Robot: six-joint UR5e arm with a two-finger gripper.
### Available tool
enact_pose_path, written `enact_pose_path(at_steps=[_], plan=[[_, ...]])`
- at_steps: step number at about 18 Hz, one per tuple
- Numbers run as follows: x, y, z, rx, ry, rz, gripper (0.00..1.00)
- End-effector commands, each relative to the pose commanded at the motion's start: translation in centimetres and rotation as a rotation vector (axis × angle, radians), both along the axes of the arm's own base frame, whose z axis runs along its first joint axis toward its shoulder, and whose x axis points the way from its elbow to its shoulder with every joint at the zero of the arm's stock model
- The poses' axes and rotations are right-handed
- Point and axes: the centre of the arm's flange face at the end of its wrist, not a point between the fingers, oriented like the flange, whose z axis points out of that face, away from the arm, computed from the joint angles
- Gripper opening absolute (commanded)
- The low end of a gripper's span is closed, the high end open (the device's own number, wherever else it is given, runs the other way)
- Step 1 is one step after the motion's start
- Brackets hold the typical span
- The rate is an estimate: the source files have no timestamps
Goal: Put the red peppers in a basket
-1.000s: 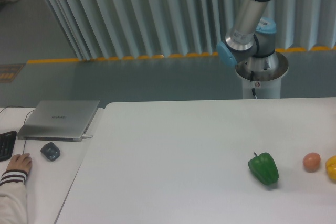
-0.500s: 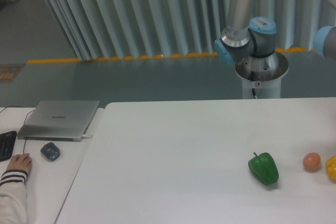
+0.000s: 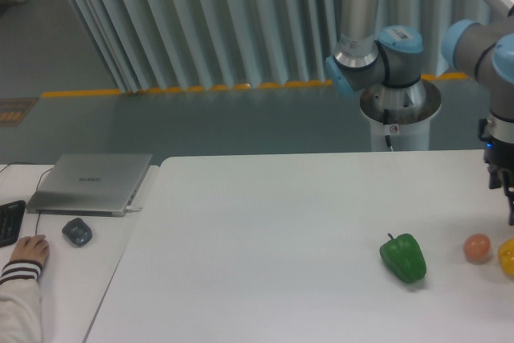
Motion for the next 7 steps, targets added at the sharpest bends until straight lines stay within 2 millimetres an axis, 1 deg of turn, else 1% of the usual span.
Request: enact_pose_path(at_steps=[7], plan=[[0.00,-0.07,-0.05,-0.008,-0.001,0.000,1.00]])
